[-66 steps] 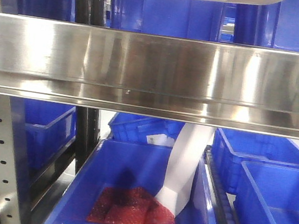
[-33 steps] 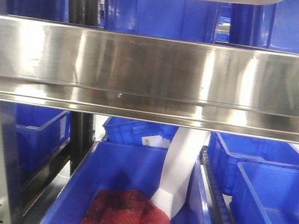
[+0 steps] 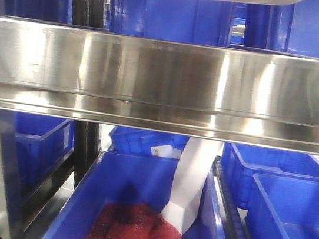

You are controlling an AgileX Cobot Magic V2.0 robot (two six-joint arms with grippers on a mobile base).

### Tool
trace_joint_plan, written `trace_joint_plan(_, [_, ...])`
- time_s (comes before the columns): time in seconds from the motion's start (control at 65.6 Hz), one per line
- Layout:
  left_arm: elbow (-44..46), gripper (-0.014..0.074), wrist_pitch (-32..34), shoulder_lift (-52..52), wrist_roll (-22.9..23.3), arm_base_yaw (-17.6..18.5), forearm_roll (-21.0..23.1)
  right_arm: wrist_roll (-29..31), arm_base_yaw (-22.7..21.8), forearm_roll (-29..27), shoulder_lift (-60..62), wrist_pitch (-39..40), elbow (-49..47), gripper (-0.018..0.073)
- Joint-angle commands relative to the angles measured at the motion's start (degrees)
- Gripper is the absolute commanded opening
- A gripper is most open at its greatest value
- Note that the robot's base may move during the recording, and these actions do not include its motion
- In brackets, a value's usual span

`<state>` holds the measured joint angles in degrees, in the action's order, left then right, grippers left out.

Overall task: Grab white bin and place on right shelf
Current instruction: 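Raise the held bin above the steel shelf edge with both grippers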

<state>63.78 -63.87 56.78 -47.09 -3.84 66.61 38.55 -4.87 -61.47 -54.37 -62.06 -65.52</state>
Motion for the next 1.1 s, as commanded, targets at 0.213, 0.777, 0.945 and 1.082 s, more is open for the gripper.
trace_joint_plan(0.213, [2.1, 0.0229, -8.7, -1.2, -1.0, 1.6, 12.5, 0.1, 1.1, -13.0, 0.7, -4.1, -2.0, 0.0393])
trace_joint_plan(0.777, [2.1, 0.0229, -8.2, -1.2, -1.0, 1.6, 12.6, 0.1, 1.1, -13.0, 0.7, -4.1, -2.0, 0.0393])
trace_joint_plan(0.945, [2.1, 0.0229, -8.3, -1.2, -1.0, 1.6, 12.6, 0.1, 1.1, -13.0, 0.7, -4.1, -2.0, 0.0393])
trace_joint_plan(1.082, [2.1, 0.0229, -7.4, -1.2, -1.0, 1.6, 12.5, 0.1, 1.1, -13.0, 0.7, -3.6, -2.0, 0.0393])
